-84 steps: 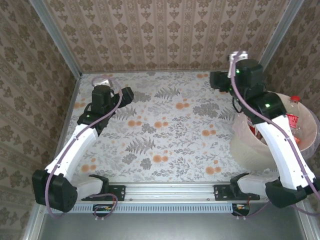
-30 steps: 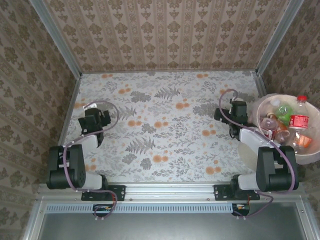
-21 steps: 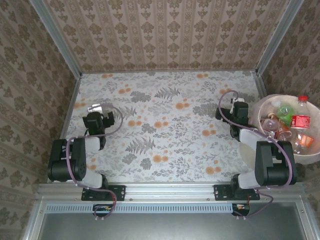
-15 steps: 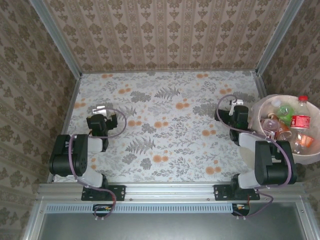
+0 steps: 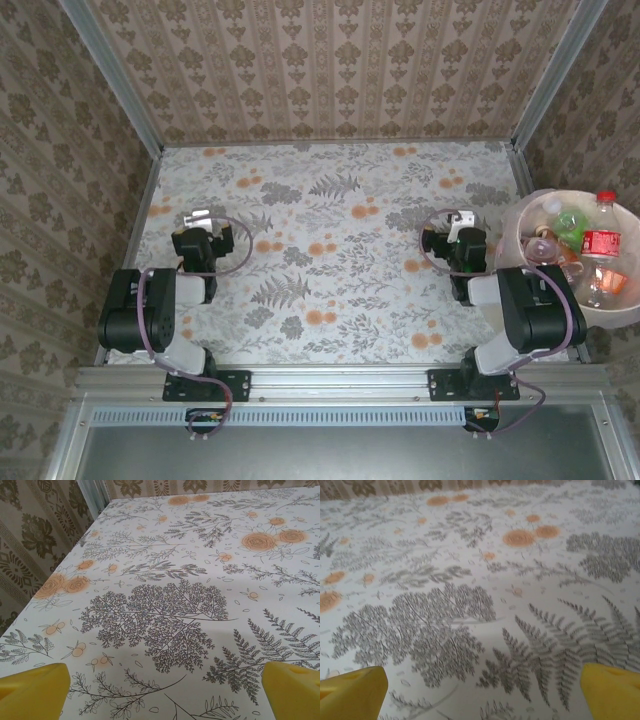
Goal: Put the plastic bottles in the bin
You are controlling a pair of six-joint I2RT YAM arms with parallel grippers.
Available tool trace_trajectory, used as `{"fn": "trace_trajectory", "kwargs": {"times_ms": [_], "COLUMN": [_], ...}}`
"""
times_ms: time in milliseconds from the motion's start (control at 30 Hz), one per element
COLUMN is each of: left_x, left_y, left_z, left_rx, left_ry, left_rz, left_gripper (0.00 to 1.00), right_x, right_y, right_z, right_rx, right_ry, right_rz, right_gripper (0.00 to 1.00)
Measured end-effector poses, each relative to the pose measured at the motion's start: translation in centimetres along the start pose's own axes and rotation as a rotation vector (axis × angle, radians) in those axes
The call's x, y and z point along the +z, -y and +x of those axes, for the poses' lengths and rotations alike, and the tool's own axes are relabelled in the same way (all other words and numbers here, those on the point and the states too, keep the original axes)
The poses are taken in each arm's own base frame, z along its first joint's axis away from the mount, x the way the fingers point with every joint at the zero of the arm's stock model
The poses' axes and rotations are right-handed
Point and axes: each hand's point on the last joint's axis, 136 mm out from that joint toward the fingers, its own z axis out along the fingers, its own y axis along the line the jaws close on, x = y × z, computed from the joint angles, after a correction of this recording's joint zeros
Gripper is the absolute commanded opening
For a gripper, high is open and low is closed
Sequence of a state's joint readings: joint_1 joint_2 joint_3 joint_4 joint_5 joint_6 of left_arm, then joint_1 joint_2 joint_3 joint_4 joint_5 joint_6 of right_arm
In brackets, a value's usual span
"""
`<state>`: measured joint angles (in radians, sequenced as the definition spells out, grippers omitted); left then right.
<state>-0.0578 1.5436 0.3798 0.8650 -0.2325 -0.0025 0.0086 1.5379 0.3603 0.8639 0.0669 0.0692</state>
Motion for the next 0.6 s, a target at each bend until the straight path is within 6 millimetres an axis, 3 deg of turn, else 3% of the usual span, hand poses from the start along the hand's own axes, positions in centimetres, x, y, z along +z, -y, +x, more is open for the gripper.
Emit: {"fn": "trace_trajectory", "kwargs": {"times_ms": [133, 600], "left_x": [0.00, 0.00], "left_y": [0.00, 0.00], "left_z": [0.00, 0.00], "left_rx": [0.000, 0.000], "left_ry": [0.000, 0.000], "left_rz": [0.000, 0.000], "left_gripper": [1.00, 1.00], "right_x": [0.20, 0.21], "right_y": [-0.08, 0.22], "right_z": [-1.09, -1.16], "right_rx": [-0.011, -0.014], "right_ry": [0.030, 0.031], "right_rz": [0.006, 0.024], "right_gripper": [1.00, 1.00]}}
